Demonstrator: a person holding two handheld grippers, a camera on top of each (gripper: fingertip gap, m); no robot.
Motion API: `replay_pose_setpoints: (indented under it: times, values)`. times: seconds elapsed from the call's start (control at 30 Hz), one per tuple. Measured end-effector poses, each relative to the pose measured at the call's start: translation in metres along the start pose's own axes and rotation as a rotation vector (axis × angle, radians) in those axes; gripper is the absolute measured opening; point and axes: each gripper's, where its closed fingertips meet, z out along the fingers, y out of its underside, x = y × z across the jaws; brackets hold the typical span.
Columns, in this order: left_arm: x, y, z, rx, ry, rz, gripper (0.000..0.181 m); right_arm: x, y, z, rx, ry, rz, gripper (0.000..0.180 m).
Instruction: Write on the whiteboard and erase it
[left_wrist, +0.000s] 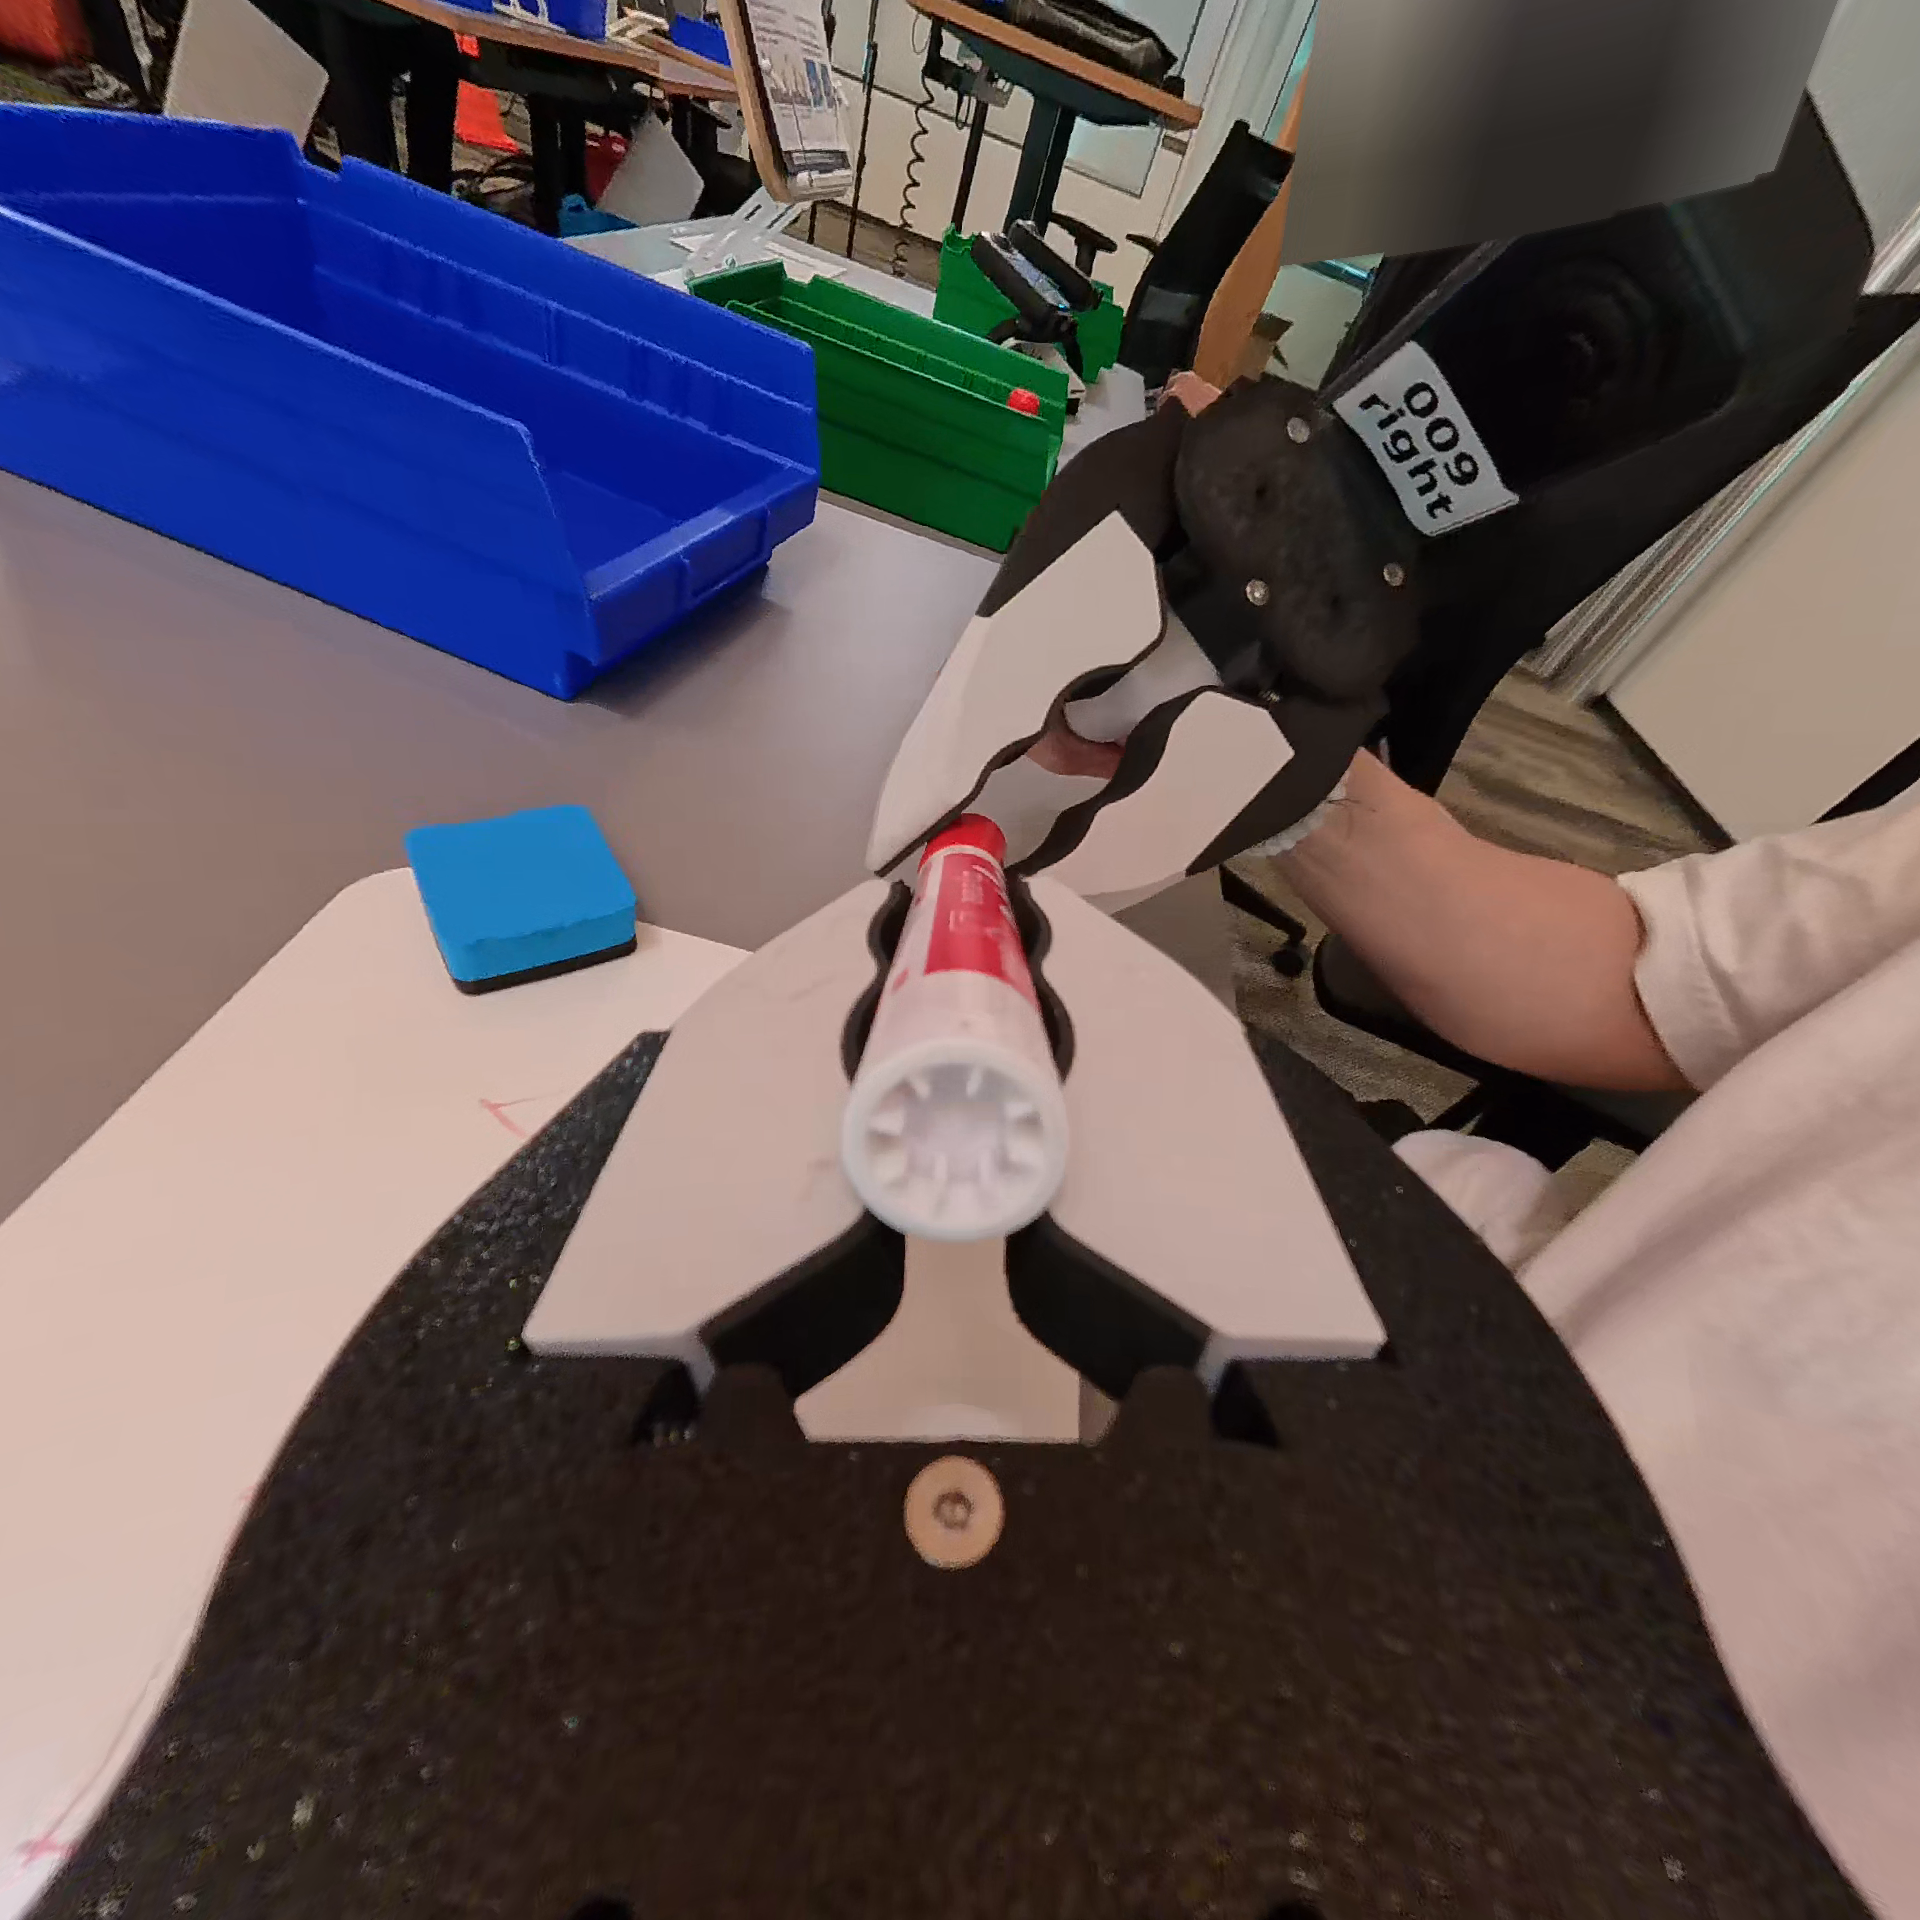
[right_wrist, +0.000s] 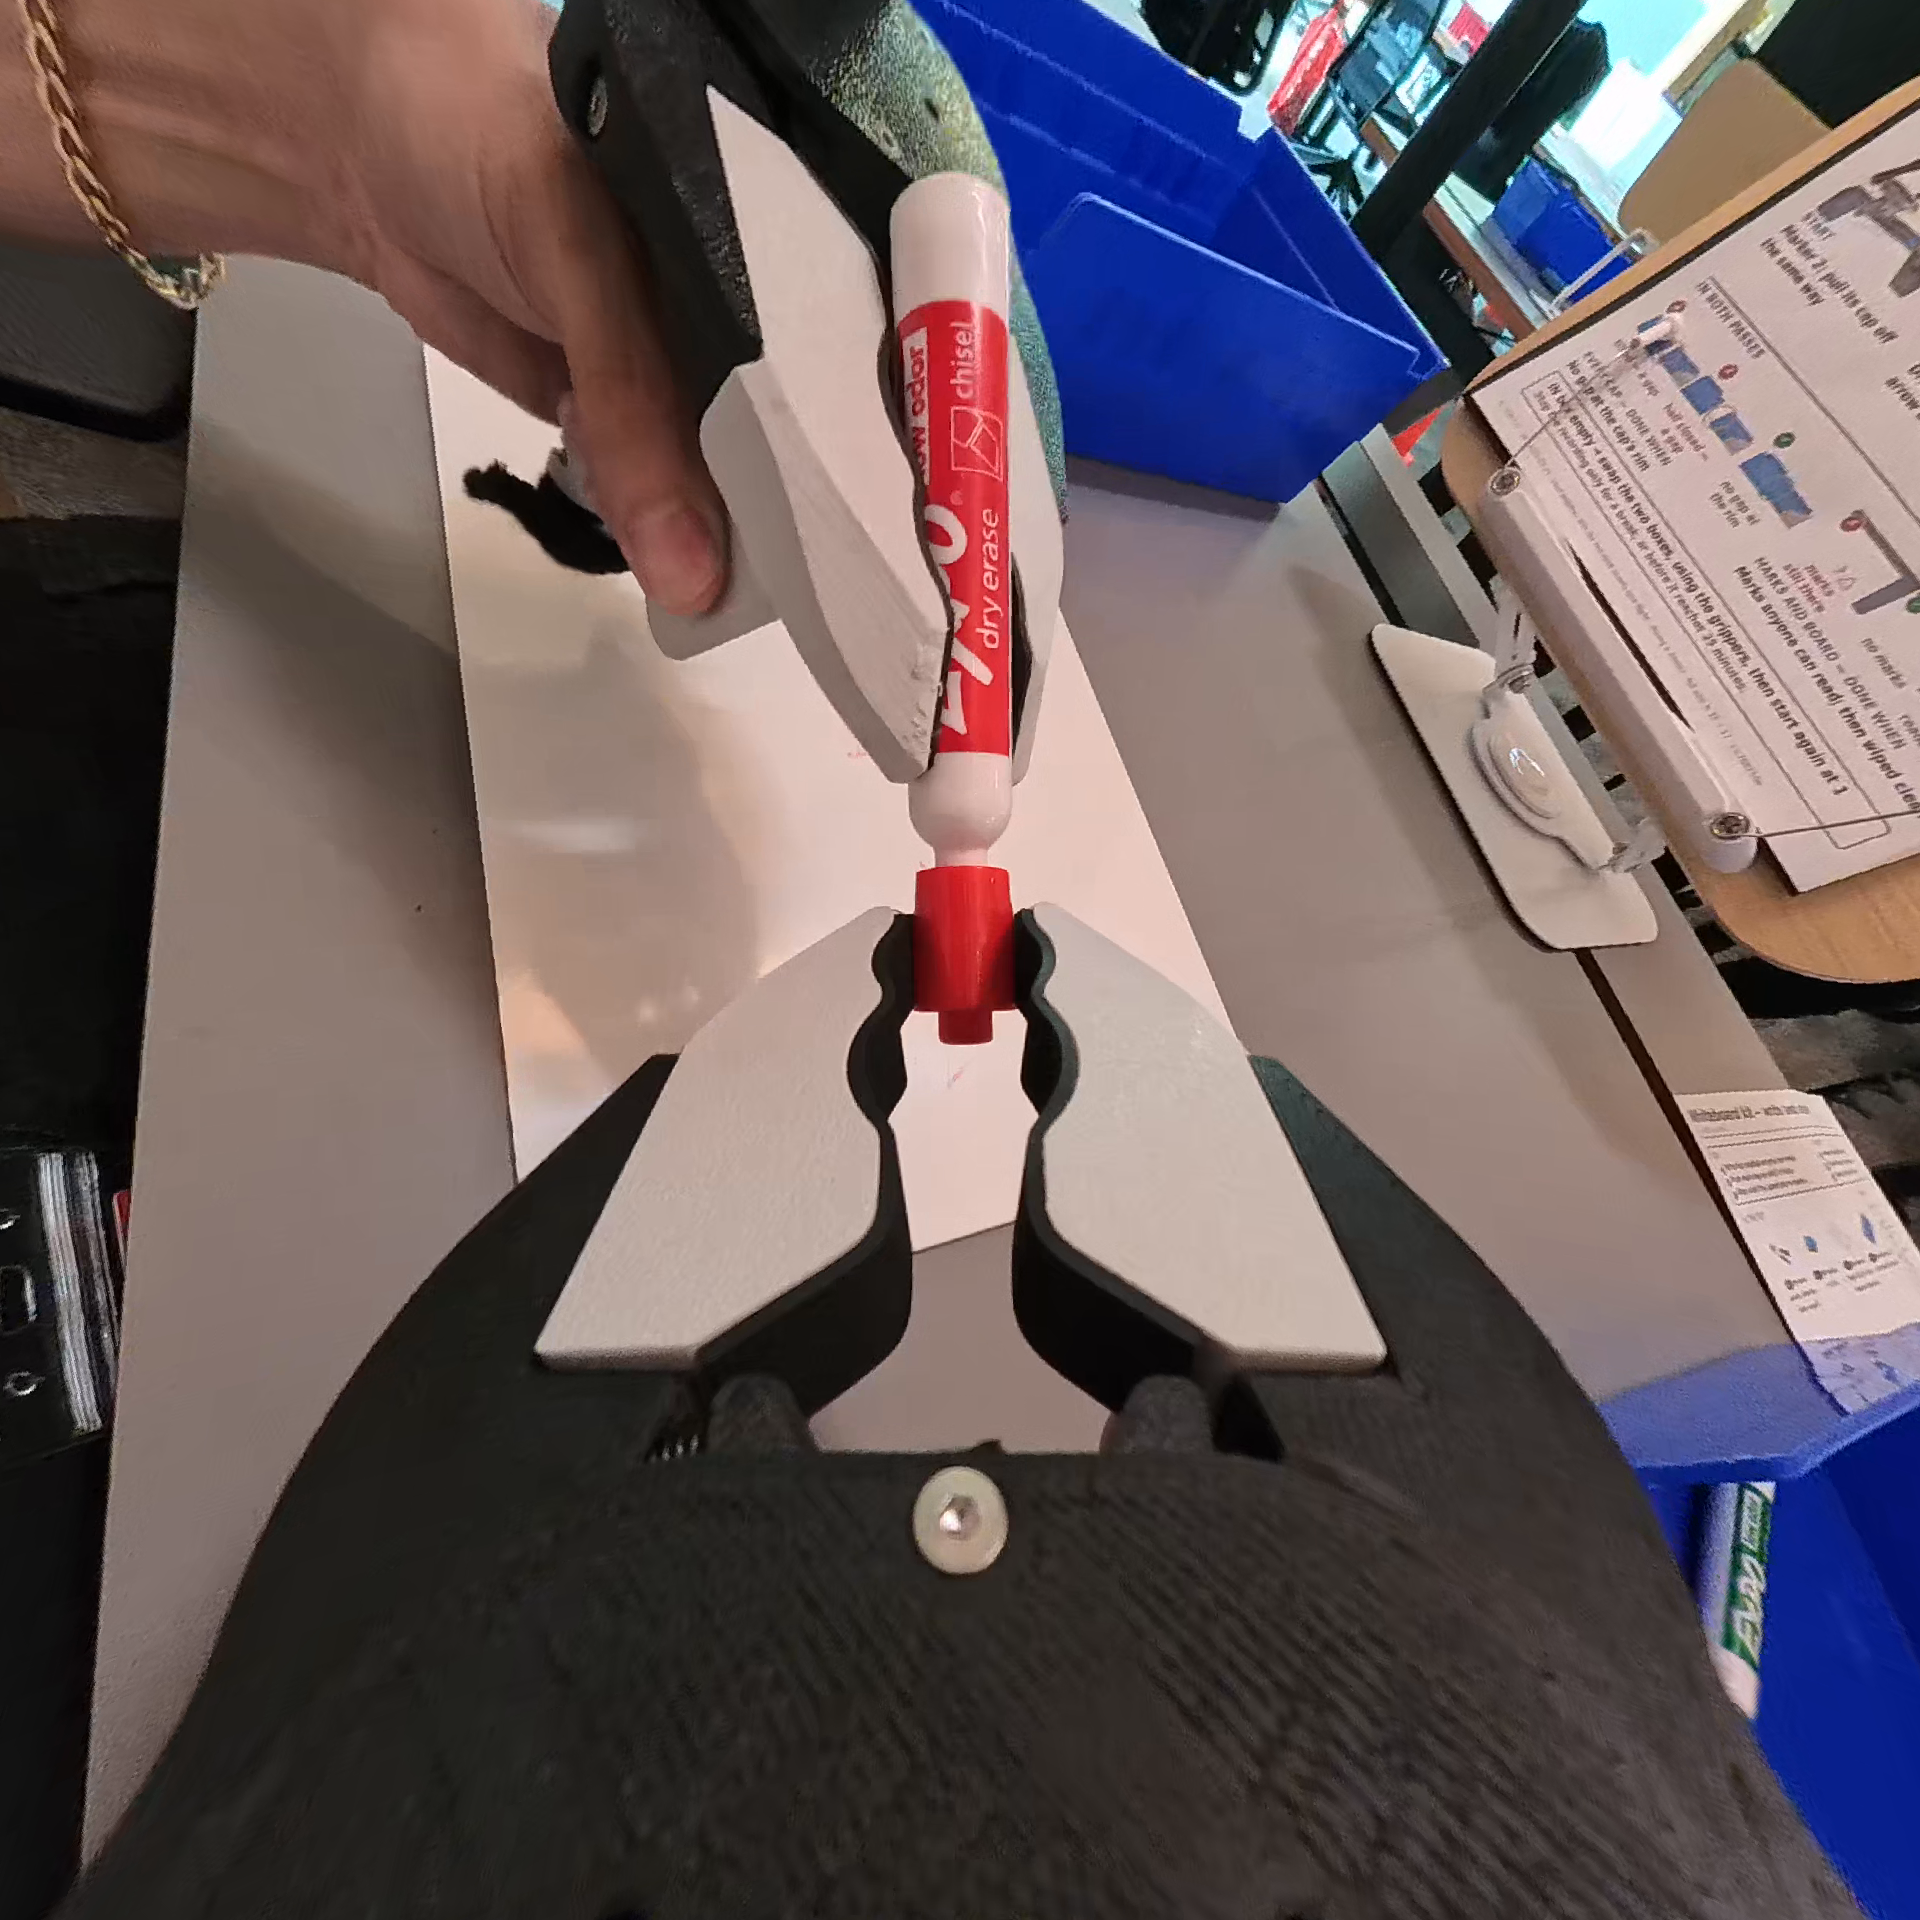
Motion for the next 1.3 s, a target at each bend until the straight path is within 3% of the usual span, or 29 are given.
replay_pose_setpoints:
  times: [0.23, 0.37, 0.63, 0.77, 0.87, 1.07, 1.3]
  values:
    - [-0.006, 0.013, 0.007, -0.126, -0.065, 0.054, 0.019, -0.006, 0.010, 0.012, -0.067, -0.008, -0.019, 0.019]
    - [-0.006, 0.009, 0.008, -0.054, -0.014, -0.019, 0.019, -0.002, 0.008, 0.008, -0.038, -0.012, 0.004, 0.019]
    - [-0.009, -0.006, 0.008, 0.042, -0.019, 0.029, 0.020, 0.004, 0.008, 0.005, -0.014, -0.024, 0.147, 0.019]
    - [-0.016, -0.033, -0.005, 0.169, -0.089, 0.087, 0.037, 0.025, 0.016, -0.013, -0.012, 0.043, 0.260, 0.019]
    - [-0.020, -0.045, -0.020, 0.234, -0.131, 0.133, 0.045, 0.063, 0.023, -0.053, 0.015, 0.203, 0.402, 0.020]
    - [-0.029, -0.034, -0.036, 0.218, -0.156, 0.126, 0.047, 0.174, 0.091, -0.148, -0.160, 0.645, 0.692, 0.019]
    - [-0.026, -0.034, -0.042, 0.208, -0.126, 0.115, 0.045, 0.239, 0.182, -0.141, -0.516, 0.681, 0.893, 0.020]
